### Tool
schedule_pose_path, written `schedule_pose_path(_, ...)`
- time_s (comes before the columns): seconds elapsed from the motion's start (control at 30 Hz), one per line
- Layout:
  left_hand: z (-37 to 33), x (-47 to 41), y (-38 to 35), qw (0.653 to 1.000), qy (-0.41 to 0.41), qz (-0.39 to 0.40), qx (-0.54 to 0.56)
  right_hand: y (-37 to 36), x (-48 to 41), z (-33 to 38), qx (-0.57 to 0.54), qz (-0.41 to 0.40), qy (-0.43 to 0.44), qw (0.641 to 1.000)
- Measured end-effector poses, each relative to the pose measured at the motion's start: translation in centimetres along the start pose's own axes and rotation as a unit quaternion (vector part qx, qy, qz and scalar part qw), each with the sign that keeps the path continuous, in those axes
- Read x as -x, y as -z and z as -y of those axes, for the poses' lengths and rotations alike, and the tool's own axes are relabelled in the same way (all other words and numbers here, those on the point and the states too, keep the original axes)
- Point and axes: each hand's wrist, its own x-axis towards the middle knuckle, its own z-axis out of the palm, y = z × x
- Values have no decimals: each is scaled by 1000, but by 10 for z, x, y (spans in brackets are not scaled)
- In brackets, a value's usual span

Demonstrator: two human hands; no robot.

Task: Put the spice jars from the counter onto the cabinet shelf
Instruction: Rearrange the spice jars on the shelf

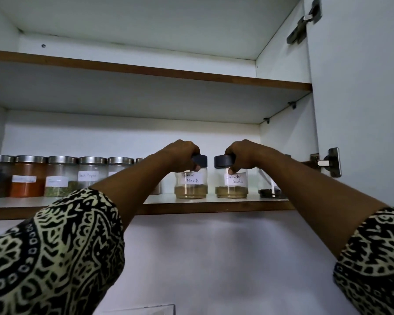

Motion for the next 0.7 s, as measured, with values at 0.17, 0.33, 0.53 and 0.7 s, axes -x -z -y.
schedule_pose_path(0.17,27,-13,-8,1000,19,21,9,-14,-29,18,16,10,10,1000)
schedule_pose_path(0.33,54,-28,-18,999,15,44,4,-27,-62,36,23,25,8,999)
schedule_pose_path(0.53,87,-48,-39,999,3,39,2,-46,-102,53,33,25,-6,999)
schedule_pose_path(0.7,100,-60,-49,1000,-2,30,-4,-56,-121,56,37,24,-10,999)
